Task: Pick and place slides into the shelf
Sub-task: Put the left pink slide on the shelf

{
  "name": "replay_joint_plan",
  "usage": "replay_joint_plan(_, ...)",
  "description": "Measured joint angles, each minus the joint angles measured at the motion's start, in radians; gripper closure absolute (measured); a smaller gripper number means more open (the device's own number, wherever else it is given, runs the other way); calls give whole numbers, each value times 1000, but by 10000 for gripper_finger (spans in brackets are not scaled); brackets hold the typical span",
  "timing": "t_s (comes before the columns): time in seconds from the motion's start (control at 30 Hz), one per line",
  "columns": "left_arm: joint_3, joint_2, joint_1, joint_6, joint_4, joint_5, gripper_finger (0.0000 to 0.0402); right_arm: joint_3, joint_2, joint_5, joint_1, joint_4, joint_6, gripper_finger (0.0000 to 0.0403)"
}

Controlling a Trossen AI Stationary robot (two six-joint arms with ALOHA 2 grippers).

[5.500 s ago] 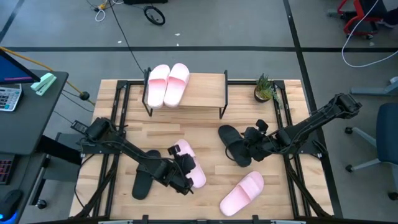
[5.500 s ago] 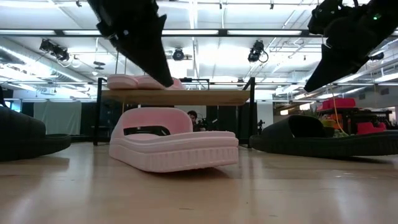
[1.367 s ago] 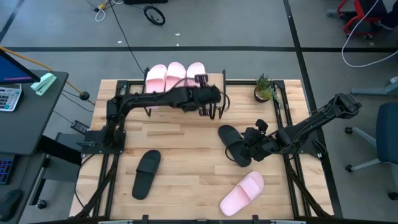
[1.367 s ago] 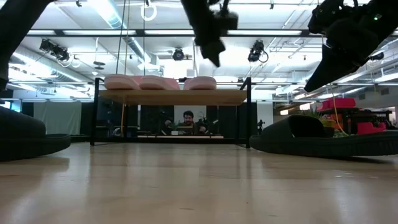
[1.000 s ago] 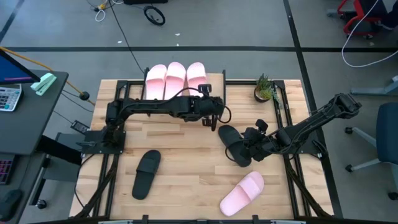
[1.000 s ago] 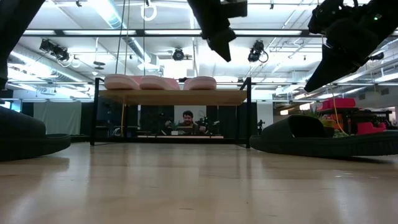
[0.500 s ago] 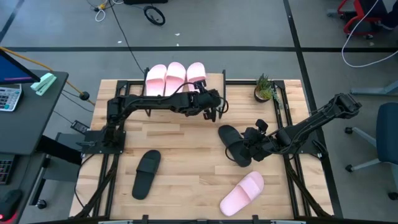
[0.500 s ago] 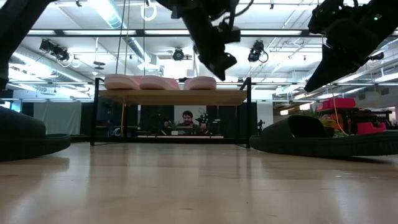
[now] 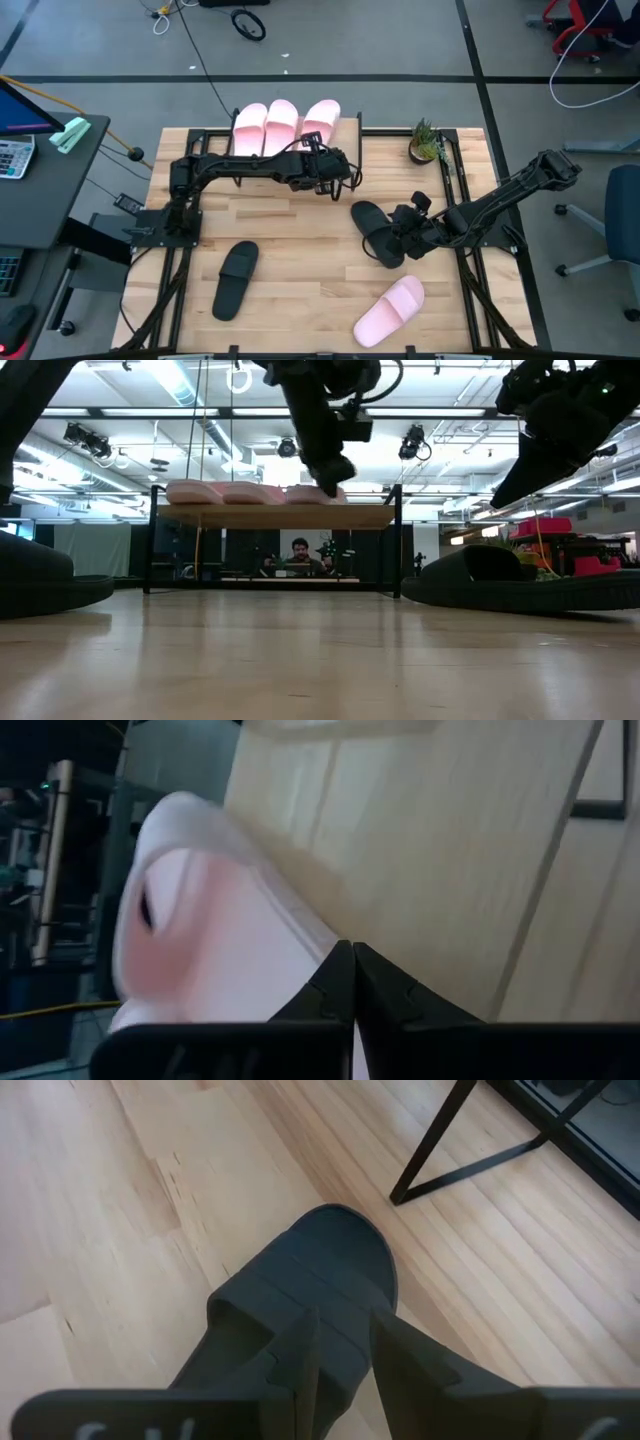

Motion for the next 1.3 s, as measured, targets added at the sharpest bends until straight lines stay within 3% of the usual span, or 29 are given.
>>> replay_joint_plan(0.27, 3, -14, -6, 16, 48, -13, 393, 0, 0, 0, 0, -7, 4, 305)
replay_joint_plan(0.53, 4, -14, 25, 131, 331, 9, 394, 0, 0, 0, 0, -6, 3, 305)
replay_joint_plan(0.67, 4, -14, 62, 121, 411, 112, 398, 0, 0, 0, 0, -7, 0, 305)
replay_joint_plan(0.83, 4, -6, 123, -53, 440, 299, 398, 0, 0, 0, -1, -7, -31, 305)
replay_joint_plan(1.0, 5, 10, 183, -94, 505, 338, 397, 0, 0, 5, -3, -7, -76, 305)
replay_joint_plan(1.17, 5, 18, 233, -156, 526, 469, 397, 0, 0, 28, -16, -7, -147, 305)
replay_joint_plan(1.3, 5, 26, 250, -166, 508, 482, 398, 0, 0, 29, -34, -6, -184, 305)
